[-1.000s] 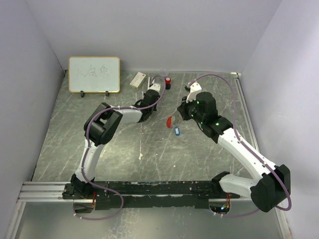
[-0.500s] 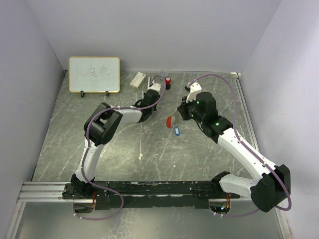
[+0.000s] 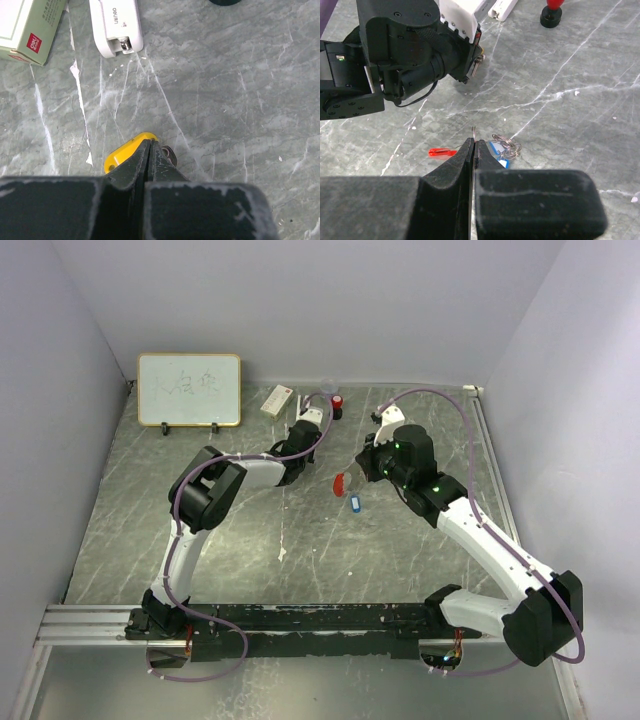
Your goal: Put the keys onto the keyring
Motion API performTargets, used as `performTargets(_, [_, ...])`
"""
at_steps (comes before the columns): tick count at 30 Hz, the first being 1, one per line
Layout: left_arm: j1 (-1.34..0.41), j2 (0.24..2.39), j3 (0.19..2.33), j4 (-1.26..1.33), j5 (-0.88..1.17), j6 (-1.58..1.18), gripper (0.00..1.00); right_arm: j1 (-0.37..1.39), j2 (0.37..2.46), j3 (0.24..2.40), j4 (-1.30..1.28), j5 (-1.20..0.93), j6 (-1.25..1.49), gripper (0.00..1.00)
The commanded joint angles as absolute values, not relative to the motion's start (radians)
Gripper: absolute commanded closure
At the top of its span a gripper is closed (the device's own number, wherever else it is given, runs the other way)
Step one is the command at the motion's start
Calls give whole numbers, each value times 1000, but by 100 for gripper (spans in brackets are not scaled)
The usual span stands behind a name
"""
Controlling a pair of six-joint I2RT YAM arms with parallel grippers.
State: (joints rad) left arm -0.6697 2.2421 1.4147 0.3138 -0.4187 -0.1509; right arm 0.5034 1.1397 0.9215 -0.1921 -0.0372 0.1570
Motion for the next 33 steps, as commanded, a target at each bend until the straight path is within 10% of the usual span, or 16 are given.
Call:
performTargets(1, [-676, 2228, 1393, 337, -412, -128, 93, 499, 1112, 918, -169, -39, 151, 100])
performTargets(17, [-594, 1646, 998, 661, 214, -20, 93, 466, 1028, 916, -193, -148, 120, 100])
performTargets(33, [-551, 1531, 883, 844, 771, 2, 93, 467, 964, 895, -209, -297, 144, 100])
